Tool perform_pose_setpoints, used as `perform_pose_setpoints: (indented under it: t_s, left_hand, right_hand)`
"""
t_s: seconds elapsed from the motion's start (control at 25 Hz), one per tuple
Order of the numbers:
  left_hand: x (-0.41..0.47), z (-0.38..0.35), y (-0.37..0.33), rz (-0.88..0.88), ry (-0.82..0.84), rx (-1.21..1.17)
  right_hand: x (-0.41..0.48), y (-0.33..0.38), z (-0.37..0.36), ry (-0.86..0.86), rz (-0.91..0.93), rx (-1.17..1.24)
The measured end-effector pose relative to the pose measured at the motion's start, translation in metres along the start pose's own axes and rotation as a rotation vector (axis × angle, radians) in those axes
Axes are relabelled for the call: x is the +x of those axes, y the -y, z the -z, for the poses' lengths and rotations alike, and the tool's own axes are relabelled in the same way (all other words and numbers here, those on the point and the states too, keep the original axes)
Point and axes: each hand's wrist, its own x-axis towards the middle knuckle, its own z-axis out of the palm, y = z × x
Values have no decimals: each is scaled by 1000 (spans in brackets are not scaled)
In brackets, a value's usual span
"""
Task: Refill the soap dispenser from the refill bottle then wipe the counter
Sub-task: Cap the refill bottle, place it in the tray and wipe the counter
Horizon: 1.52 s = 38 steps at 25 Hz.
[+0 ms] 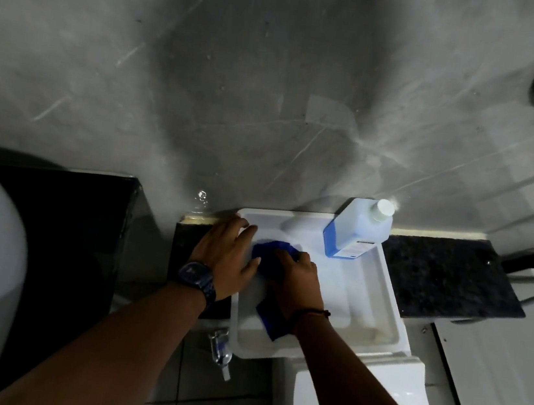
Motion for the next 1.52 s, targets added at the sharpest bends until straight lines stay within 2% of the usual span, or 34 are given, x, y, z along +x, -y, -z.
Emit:
perform_pose_setpoints:
  t_s: [0.2,0.4,0.56,0.68,0.8,0.92,1.0,1.12,1.2,1.32,1.44,1.52]
  left_hand:
    - [-38,82,-11,-40,-65,-87]
    - [-128,193,-23,-91,-202,-236]
    - [-245,264,-16,-243,-306,-290]
    - [-332,292,7,-240,-246,-312]
    - [-401,297,40,-193,-325,-355]
    - [-455,285,86,-133,-405,-292]
    - [-485,266,118,-52,-317,-224]
    - [-523,231,155,161,-58,-156]
    - [-539,210,172,311,56,-165]
    - [-546,196,187,441,64,-138]
    - [-547,194,200,496,42,-42]
    - [-547,192,207,515,38,-43]
  right_hand:
    - [-41,49,58,-234,43,203]
    - [-141,132,105,-439,15,292]
    - [-252,213,84,-429,-37,336]
    - [-324,265,47,-370,-56,349]
    - [-367,298,7,-290,-55,342]
    - [-386,310,-37,-227,-127,344]
    - [-389,308,-64,-170,-152,258]
    - [-386,298,-96,-80,-98,-16]
    - [-382,296,-112,-102,-58,-56]
    - [-375,312,-130,-161,10,-76]
    - [-370,346,-149,-157,94,-71]
    - [-368,360,-160,-170,86,-62]
